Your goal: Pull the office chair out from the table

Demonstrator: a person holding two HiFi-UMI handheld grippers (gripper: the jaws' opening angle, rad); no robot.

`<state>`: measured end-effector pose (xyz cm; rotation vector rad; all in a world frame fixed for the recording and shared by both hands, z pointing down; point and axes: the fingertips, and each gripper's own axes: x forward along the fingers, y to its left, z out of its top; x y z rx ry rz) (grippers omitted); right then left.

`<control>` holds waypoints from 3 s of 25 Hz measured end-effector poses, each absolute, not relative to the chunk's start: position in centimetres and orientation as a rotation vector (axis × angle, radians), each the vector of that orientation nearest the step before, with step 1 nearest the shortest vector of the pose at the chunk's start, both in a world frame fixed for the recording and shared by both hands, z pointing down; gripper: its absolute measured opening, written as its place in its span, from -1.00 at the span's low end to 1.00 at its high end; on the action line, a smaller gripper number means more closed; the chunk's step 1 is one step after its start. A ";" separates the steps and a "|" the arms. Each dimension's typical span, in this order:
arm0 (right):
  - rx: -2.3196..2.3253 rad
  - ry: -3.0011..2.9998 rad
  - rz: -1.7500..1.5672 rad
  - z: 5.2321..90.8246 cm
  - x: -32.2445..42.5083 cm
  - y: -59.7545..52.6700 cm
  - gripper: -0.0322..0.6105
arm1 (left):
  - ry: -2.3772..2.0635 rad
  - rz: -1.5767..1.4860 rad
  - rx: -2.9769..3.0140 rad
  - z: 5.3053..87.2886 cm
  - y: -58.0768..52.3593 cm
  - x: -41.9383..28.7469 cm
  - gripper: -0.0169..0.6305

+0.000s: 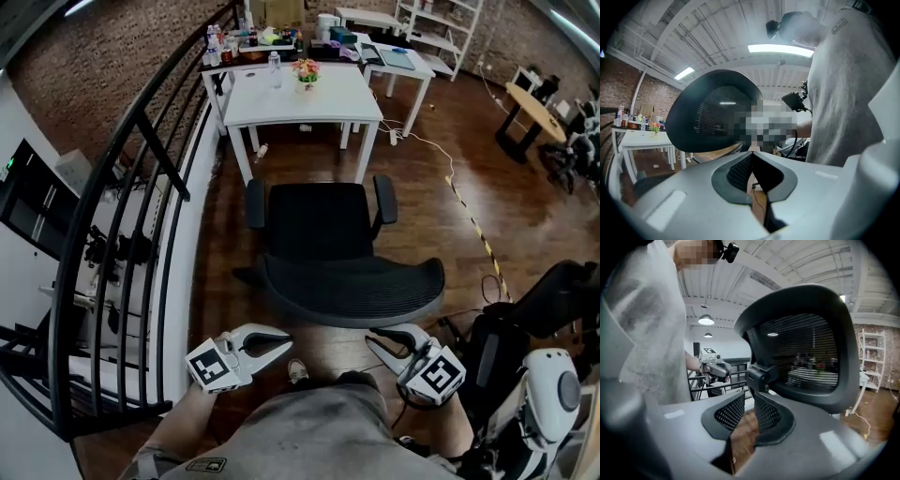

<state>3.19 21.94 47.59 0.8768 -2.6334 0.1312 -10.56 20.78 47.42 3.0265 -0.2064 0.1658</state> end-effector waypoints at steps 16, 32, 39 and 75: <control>0.542 -2.777 0.230 49.7 1.6 31.4 -0.88 | -0.147 0.152 2.937 49.6 31.4 -1.1 -0.95; 0.381 -2.810 0.503 53.9 4.0 43.0 -0.88 | -0.192 0.159 2.774 52.9 43.0 2.6 -0.95; 0.406 -2.838 0.491 53.3 2.1 41.8 -0.88 | -0.124 0.170 2.811 51.6 41.4 2.0 -0.95; 0.415 -2.809 0.468 53.7 0.1 43.9 -0.88 | -0.134 0.167 2.836 51.9 43.5 0.6 -0.95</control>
